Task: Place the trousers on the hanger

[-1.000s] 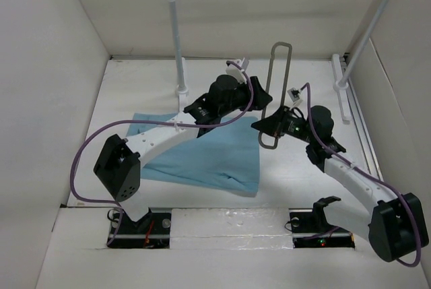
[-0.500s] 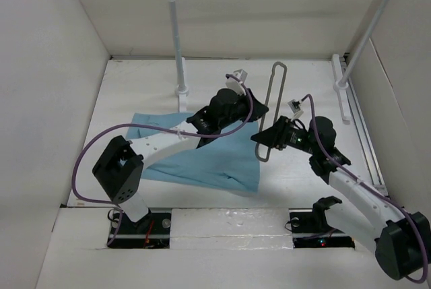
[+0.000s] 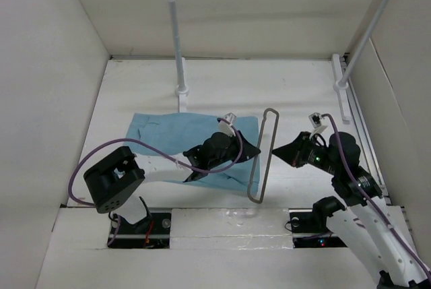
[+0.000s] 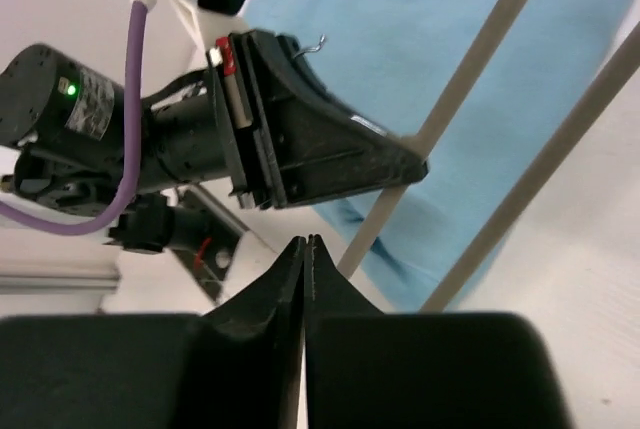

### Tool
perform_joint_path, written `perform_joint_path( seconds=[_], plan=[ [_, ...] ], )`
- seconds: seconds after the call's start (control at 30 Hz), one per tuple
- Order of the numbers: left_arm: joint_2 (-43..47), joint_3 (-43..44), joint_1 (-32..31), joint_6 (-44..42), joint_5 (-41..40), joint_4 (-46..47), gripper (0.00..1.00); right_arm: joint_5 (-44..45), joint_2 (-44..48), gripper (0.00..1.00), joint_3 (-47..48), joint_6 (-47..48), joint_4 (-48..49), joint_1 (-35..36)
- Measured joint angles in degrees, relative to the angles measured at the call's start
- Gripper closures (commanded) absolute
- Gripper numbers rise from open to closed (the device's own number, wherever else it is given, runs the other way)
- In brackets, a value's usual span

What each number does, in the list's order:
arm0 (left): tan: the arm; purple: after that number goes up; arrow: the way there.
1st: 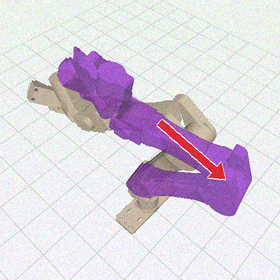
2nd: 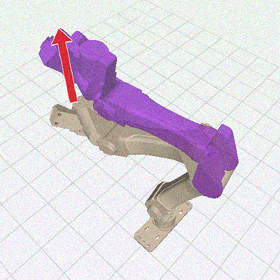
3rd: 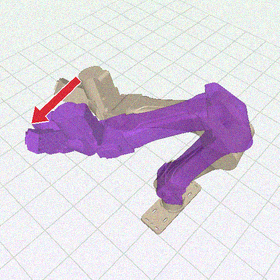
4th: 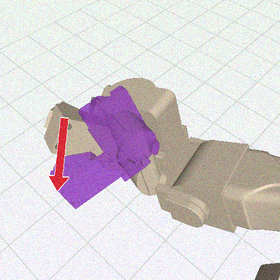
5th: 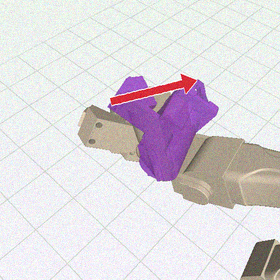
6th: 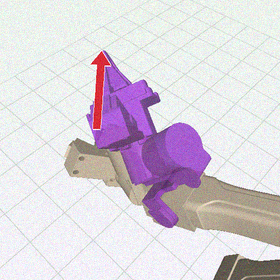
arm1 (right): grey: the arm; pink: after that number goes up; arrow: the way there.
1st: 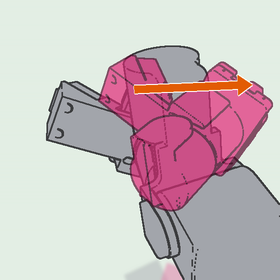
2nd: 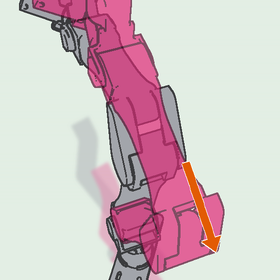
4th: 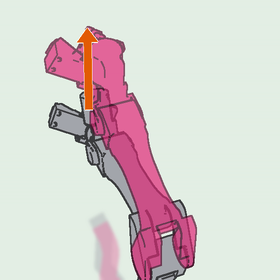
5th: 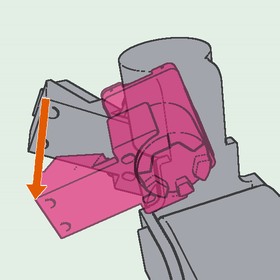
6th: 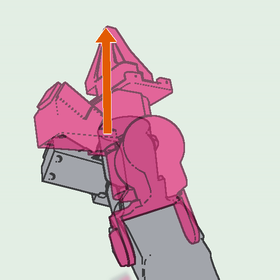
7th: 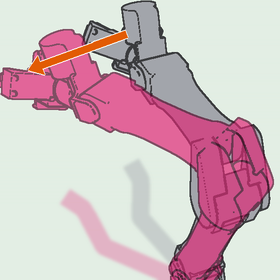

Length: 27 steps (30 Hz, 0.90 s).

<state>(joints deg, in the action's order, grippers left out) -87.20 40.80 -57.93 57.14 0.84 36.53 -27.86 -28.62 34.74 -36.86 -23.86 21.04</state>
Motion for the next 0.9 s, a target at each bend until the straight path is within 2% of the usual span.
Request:
perform_joint_path(
  seconds=[0.13, 0.37, 0.4, 0.47, 0.5, 0.67, 0.9],
  plan=[
    [-0.3, -3.7, -1.3, 3.3, -2.4, 3.5, 1.0, 2.3, -2.5, 1.0, 0.5, 2.9, -2.0, 0.1],
    [-6.6, -3.7, -1.2, 6.8, -9.1, 7.8, 1.0, 6.8, -18.5, 0.99, 0.5, 11.4, -0.5, 0.2],
    [-7.9, -3.2, -1.2, 7.0, -9.9, 7.6, 1.0, 6.8, -18.8, 0.92, 0.5, 11.6, -0.5, 0.2],
    [-10.4, -1.4, -1.3, 7.4, -11.2, 6.8, 1.0, 7.3, -25.3, 0.85, 1.0, 14.7, 1.0, -0.3],
    [-11.7, -0.2, -1.3, 7.9, -11.7, 6.5, 1.0, 7.4, -27.8, 0.78, 1.5, 15.8, 1.9, -0.4],
    [-16.1, 3.2, -1.6, 9.8, -13.6, 5.6, 1.0, 7.3, -38.1, 0.73, 2.2, 19.9, 7.9, -1.9],
    [-17.1, 6.8, -4.3, 10.5, -16.9, 0.3, 1.0, 6.8, -44.3, 0.59, 0.0, 20.6, 17.5, -2.7]
  ],
)
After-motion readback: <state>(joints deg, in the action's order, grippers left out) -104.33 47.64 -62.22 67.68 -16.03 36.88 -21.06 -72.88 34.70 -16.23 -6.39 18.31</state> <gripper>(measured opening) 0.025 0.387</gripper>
